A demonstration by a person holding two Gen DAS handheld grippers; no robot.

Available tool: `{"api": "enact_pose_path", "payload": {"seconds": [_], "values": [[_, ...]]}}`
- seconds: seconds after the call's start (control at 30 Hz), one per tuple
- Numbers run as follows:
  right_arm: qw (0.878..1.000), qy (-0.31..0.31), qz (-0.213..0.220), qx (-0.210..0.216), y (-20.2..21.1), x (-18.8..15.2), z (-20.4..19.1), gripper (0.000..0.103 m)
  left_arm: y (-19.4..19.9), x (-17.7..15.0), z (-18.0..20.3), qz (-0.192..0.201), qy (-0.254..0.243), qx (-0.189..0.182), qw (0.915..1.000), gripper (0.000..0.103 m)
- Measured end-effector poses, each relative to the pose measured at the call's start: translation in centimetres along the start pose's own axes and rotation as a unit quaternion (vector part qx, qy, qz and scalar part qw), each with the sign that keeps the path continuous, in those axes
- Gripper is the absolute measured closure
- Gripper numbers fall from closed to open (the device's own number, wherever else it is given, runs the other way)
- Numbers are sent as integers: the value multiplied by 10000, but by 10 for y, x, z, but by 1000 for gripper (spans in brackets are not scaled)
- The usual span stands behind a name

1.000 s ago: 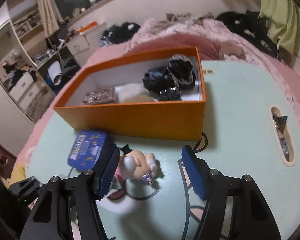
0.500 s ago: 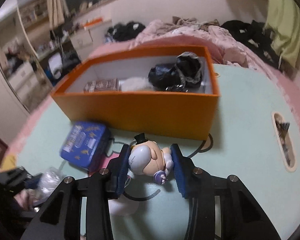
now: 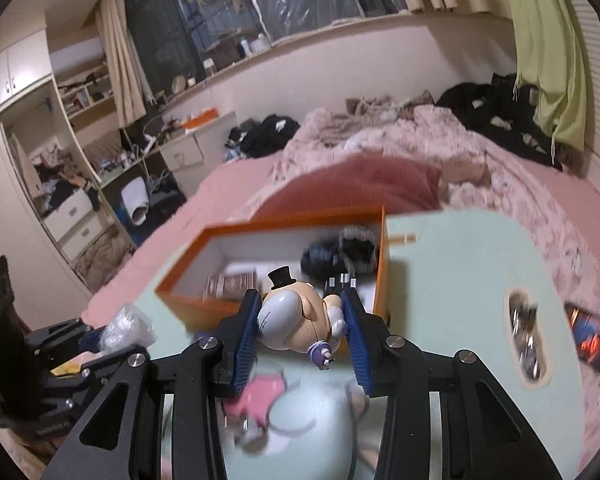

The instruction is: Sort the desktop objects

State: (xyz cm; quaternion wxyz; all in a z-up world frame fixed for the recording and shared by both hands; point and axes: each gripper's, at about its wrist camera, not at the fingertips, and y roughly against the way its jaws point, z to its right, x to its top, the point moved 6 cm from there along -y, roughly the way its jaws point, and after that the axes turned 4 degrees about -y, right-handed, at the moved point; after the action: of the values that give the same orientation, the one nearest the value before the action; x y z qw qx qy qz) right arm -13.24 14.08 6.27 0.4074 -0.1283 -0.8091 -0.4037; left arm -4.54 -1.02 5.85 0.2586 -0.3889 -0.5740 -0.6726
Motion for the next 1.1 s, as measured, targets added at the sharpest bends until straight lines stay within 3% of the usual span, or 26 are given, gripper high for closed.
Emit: {"api": "enact_pose_path", "payload": {"seconds": [0.2,0.23,0.27,0.3,0.33,0.5,0.67,0.87,1.0,1.07,1.1], "values": [[9999,126,-83,-69,-32,27,-6,63,-49,42,-23,-41,300,131,9995,69],[9998,152,-121,-53,-39,27,-6,57,-58,44,-26,-83,359,163,9992,61],[9996,180,-188,-58,-46,27,-6,41,-69,43,-32,-219,427,284,9984,54],[9995,191,-221,-121,-51,26,-4,35,-78,40,-38,-342,492,499,9970,47],[9994,171,-208,-211,-53,26,-1,32,-80,36,-43,-372,539,667,9956,47],[9999,12,-42,-102,-34,14,7,32,-58,18,-43,-120,560,625,9964,39],[9996,172,-129,-179,-8,-17,5,27,-24,-8,-28,-88,395,594,9974,27],[9944,581,-758,-447,1,-85,4,27,-16,-63,-17,-772,460,502,9947,26],[9871,1037,-1036,-651,2,-124,-1,25,-23,-90,-15,-1174,545,630,9896,26],[9808,1385,-1089,-842,-2,-139,-3,11,-30,-98,-16,-1344,608,660,9869,25],[9792,1525,-980,-908,-1,-142,-5,9,-31,-99,-16,-1316,557,784,9866,20]]}}
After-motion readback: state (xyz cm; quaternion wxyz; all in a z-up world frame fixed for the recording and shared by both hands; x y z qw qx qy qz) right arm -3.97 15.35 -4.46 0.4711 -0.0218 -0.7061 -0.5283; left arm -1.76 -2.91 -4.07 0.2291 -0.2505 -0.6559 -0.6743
